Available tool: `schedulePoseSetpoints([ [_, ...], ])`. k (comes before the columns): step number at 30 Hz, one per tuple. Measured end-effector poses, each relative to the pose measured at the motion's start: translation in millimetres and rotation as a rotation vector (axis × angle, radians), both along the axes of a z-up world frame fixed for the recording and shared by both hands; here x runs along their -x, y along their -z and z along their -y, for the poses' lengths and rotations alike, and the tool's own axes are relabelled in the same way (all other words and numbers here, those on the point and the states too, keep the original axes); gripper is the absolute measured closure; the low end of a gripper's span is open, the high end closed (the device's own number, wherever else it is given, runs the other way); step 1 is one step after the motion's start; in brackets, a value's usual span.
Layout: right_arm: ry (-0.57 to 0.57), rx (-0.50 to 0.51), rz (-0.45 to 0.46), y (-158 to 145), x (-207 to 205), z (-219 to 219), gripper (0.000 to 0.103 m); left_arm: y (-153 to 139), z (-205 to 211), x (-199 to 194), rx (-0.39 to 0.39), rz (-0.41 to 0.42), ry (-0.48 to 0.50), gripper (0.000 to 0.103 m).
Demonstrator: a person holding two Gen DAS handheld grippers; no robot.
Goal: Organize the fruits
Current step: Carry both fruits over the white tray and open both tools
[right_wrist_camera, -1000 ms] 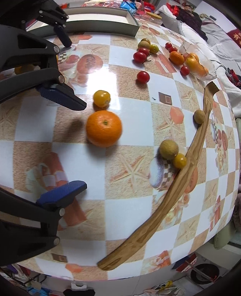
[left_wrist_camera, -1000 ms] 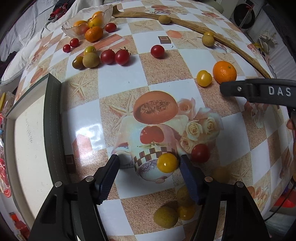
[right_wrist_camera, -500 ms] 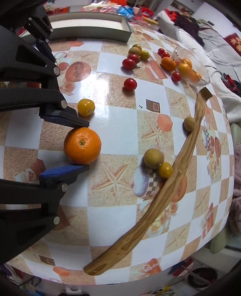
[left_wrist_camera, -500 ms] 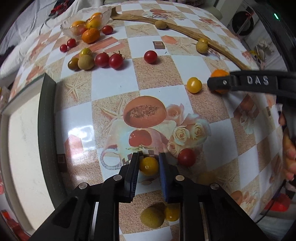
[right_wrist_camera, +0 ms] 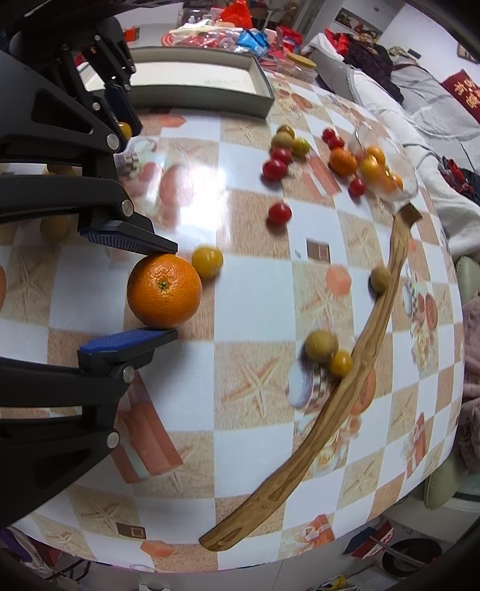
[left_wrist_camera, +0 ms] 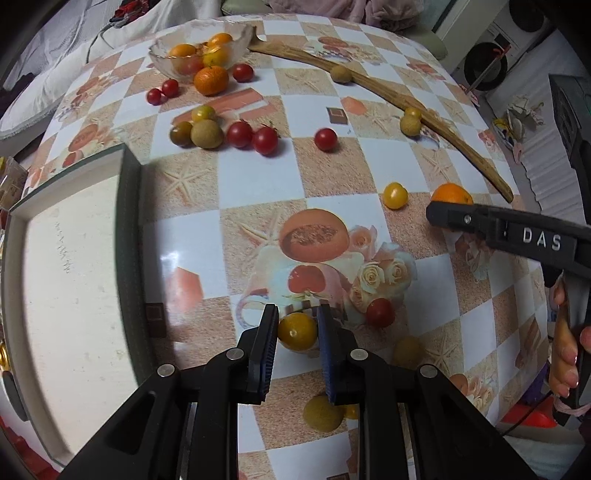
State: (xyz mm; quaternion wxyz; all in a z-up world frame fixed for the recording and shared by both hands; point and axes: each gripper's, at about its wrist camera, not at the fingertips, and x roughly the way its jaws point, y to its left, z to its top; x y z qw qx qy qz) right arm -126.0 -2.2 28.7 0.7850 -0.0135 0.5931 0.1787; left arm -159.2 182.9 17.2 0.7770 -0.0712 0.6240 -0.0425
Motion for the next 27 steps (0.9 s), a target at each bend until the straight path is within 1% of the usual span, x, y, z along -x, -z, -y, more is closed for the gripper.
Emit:
schedulePoseSetpoints([
  [4,-0.046,-0.003,0.001,-7,6,-26,0.061,-8,-21,4,-0.007,0.020,-0.039,0.080],
  [8,-0.094,-0.015,0.002,-11,13,-55,0.061,-13,-57,12,-0.031,0.028,-0.086,0.080],
  [11,-0.144,-0.032,-0.004,-13,20,-87,0.061,-13,-87,22,-0.059,0.027,-0.141,0.080],
  [18,-0.267,-0.059,-0.014,-14,33,-161,0.061,-1,-157,41,-0.145,-0.005,-0.273,0.080],
  [21,-0.336,-0.064,-0.013,-13,41,-195,0.061,7,-180,47,-0.176,-0.027,-0.320,0.080],
  [24,-0.403,-0.048,-0.014,-8,47,-229,0.061,18,-198,50,-0.186,-0.057,-0.359,0.080],
  [27,-0.442,-0.009,-0.019,0,48,-251,0.061,26,-207,53,-0.190,-0.078,-0.380,0.080],
])
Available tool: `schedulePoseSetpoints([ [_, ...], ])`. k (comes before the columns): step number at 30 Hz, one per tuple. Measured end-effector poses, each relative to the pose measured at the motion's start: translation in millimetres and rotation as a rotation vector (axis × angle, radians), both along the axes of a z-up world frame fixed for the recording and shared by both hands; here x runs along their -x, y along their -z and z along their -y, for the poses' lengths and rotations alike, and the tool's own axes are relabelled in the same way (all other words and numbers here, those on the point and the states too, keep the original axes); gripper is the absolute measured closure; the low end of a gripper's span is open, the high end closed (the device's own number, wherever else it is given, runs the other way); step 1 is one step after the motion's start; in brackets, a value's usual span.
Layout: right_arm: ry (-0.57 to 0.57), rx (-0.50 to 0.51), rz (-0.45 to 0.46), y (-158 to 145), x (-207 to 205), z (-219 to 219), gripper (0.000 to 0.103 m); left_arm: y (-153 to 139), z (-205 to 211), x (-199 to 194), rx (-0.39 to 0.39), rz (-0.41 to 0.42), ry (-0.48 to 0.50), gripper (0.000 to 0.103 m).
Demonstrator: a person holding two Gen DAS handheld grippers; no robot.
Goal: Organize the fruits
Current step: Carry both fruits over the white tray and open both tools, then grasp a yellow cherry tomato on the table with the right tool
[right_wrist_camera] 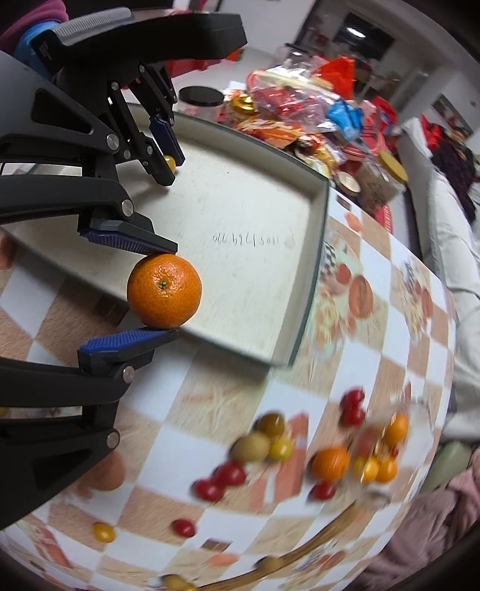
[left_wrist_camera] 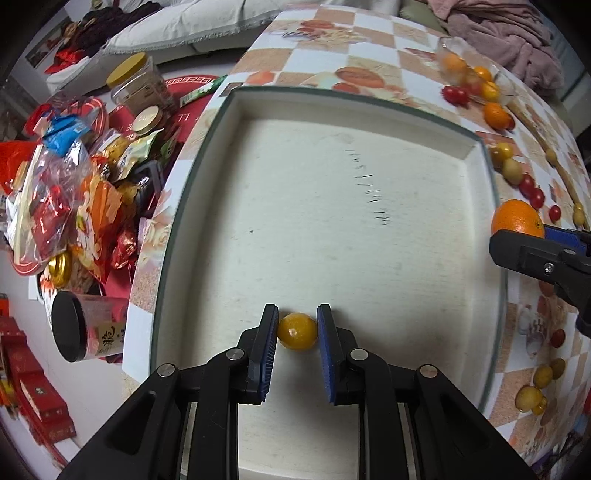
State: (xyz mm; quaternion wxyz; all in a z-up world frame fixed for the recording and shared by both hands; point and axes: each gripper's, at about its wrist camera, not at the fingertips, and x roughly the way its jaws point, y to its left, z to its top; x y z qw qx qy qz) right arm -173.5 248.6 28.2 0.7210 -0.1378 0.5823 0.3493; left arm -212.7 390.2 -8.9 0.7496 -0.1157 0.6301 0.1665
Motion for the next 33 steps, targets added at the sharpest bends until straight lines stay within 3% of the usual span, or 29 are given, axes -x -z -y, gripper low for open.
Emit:
schedulePoseSetpoints([
  [5,-0.045,0.077,0.073,4,-2,-23,0.061,3,-8,-1,-0.003,0.008,0.001,0.080],
  [10,-0.091,0.075,0.118,-4,-1,-31,0.061,2,-10,2,-0.004,0.009,-0.011,0.080],
  [21,-0.159,0.159,0.049,28,3,-54,0.060,0,-2,2,-0.042,-0.003,0.002,0.079],
  [23,-0.166,0.158,0.042,29,3,-54,0.056,-1,0,3,-0.039,-0.006,-0.001,0.079],
  [26,-0.178,0.132,0.045,24,6,-54,0.038,-1,-1,5,-0.026,-0.010,-0.003,0.079],
  [27,-0.180,0.120,0.052,21,7,-54,0.033,-1,-1,5,-0.025,-0.011,-0.003,0.076],
  [29,-0.177,0.111,0.077,17,10,-57,0.022,-3,-3,8,-0.043,0.001,-0.007,0.023],
  [33,-0.149,0.084,0.117,4,8,-46,0.021,-14,-2,14,-0.068,0.047,0.004,0.022],
])
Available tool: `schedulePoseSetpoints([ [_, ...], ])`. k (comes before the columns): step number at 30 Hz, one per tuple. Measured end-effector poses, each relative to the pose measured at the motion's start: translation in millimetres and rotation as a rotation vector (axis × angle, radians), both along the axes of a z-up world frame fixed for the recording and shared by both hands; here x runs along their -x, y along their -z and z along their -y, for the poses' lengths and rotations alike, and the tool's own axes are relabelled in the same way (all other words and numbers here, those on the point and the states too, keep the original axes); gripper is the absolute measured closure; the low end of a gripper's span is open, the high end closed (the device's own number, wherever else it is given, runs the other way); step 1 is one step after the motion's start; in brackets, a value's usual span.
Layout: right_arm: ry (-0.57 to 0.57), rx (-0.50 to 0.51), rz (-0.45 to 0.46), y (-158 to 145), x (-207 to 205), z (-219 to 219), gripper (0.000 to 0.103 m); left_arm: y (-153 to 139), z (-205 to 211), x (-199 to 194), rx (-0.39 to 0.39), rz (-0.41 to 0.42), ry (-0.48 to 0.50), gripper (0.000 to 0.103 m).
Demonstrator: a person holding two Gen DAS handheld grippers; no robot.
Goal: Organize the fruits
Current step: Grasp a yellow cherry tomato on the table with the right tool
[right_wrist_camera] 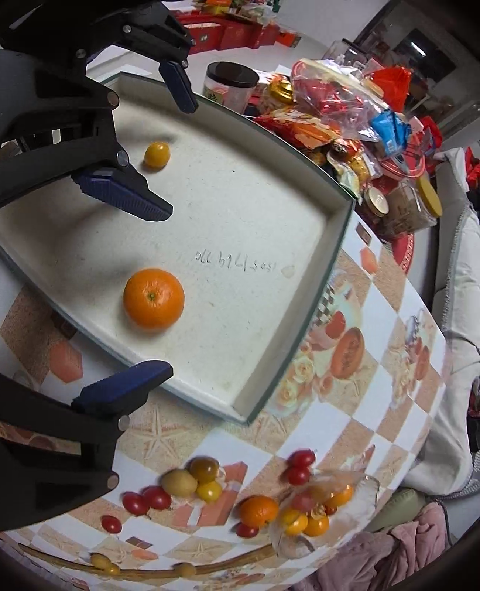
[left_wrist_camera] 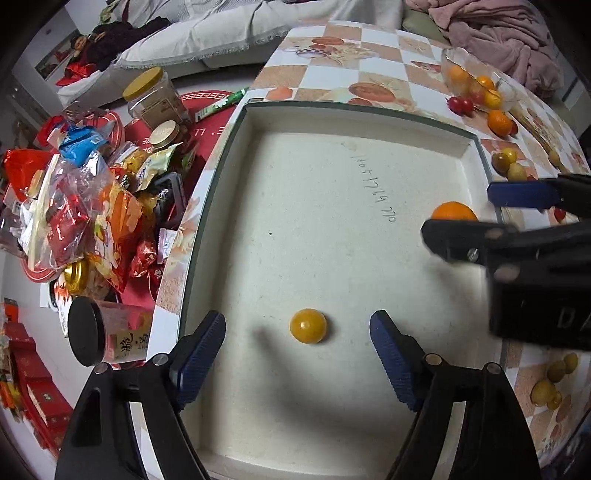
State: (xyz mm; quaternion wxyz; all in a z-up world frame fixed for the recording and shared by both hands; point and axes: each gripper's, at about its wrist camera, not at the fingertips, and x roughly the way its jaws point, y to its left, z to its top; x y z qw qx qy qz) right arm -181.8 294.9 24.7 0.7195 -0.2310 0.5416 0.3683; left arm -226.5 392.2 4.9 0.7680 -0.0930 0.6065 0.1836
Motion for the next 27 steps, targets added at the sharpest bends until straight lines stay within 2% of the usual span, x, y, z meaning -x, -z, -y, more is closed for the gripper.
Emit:
schedulePoseSetpoints([
  [4,0.055,-0.021,0.044,-13,-5,17,0.013,-4,5,0,0.000,-0.005,0.011,0.022],
  [10,0.179,-0.039,0.041,-22,-14,70,0.012,-16,35,-11,-0.011,0.010,0.097,0.022],
  [21,0.502,0.030,-0.025,4,-21,221,0.012,-30,118,-39,0.032,0.038,0.301,0.022],
  [27,0.608,0.048,-0.054,15,-18,270,0.012,-28,167,-36,0.072,0.030,0.430,0.022],
])
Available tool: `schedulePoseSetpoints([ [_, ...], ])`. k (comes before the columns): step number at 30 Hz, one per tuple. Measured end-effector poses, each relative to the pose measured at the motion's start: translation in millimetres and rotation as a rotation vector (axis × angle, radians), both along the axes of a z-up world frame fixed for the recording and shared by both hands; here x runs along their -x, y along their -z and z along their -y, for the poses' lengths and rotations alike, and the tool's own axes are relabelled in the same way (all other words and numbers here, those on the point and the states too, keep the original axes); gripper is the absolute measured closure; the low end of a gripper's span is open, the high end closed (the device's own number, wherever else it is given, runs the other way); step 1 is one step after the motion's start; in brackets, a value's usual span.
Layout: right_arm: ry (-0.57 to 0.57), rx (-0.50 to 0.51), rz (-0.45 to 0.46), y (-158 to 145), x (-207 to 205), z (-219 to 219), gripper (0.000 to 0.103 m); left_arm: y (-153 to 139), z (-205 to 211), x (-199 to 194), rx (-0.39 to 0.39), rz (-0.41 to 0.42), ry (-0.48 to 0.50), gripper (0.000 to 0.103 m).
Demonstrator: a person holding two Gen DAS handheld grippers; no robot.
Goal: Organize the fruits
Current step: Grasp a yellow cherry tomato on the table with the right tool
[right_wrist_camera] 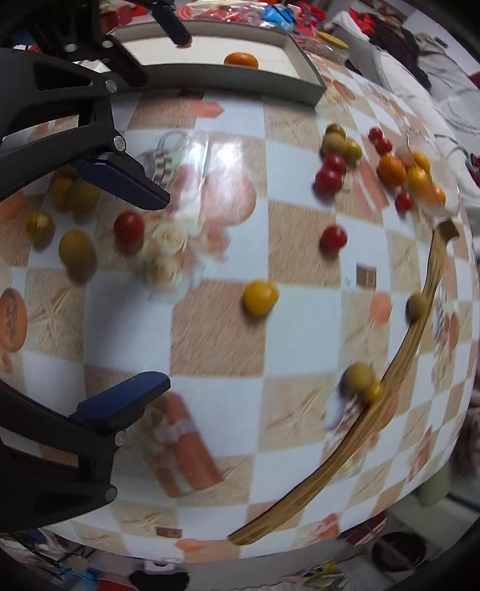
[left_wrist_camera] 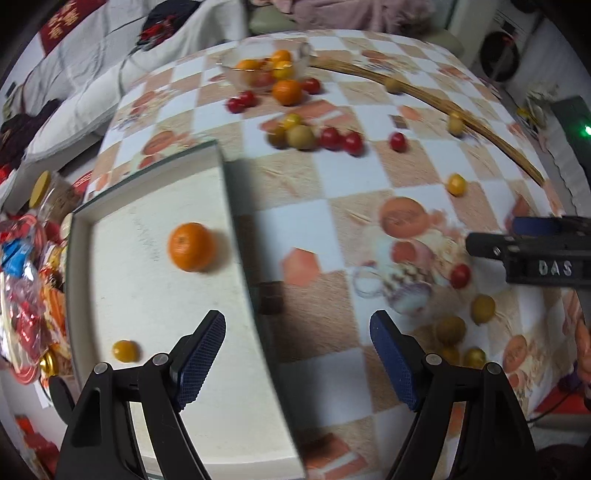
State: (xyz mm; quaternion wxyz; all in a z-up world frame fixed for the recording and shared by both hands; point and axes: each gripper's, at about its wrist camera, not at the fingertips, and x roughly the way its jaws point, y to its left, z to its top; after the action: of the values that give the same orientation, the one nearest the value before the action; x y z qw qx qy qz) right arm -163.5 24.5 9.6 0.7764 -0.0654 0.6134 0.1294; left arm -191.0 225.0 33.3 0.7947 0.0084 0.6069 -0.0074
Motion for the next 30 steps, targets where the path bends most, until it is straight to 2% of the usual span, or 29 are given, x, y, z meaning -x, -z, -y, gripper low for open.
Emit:
schedulePoseSetpoints([
  [6,0.028,-0.015,-0.007,4,7,24,0.012,10,41,29,0.020,-0.010,0.152,0.022],
  [13,0.026,-0.030,-0.015,5,10,31,0.012,25,66,49,-0.021,0.014,0.292,0.022],
  [22,0.015,-0.024,-0.008,7,9,34,0.012,37,76,40,-0.018,0.044,0.302,0.022],
  [30,0.001,-0.017,0.013,12,-16,14,0.012,35,85,29,-0.001,0.076,0.290,0.022],
])
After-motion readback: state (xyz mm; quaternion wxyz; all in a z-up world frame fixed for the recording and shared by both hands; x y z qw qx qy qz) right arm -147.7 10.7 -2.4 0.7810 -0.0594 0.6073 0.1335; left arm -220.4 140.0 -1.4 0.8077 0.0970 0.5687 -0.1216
